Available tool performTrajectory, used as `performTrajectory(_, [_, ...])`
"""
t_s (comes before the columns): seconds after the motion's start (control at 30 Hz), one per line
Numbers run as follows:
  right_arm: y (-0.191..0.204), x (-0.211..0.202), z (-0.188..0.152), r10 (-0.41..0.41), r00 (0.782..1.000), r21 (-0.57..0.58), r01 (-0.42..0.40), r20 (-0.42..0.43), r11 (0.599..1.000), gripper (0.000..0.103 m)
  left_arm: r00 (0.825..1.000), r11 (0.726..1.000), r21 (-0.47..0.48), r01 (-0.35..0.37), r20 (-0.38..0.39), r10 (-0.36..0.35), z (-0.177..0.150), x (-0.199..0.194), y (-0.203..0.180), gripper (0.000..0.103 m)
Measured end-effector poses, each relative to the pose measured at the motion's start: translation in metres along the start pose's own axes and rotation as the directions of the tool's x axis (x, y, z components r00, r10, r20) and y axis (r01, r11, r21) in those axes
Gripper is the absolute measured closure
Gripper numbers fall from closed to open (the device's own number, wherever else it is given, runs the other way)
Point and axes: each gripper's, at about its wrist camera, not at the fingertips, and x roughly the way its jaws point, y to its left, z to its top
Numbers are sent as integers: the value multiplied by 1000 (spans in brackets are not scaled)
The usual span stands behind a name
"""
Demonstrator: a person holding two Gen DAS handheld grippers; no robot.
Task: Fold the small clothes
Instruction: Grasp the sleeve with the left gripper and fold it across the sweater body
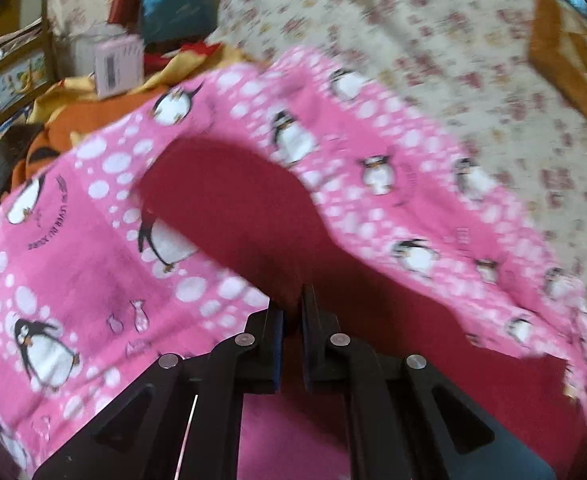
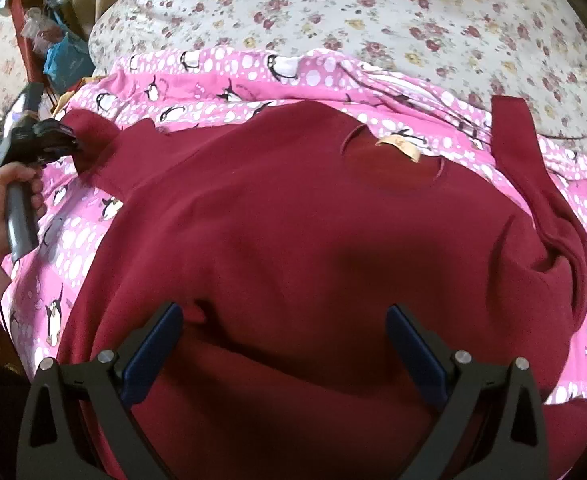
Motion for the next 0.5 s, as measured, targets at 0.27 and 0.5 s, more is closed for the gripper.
performTrajectory(0.27, [-26, -37, -1, -23, 998, 64, 19, 65, 998, 0, 964, 952, 170, 256, 26, -264, -35, -89, -78, 103])
performTrajectory(0.5, [-70, -59, -11, -97, 992, 150, 85, 77, 985, 0, 853, 804, 283, 522, -187, -487, -123, -127, -160, 103])
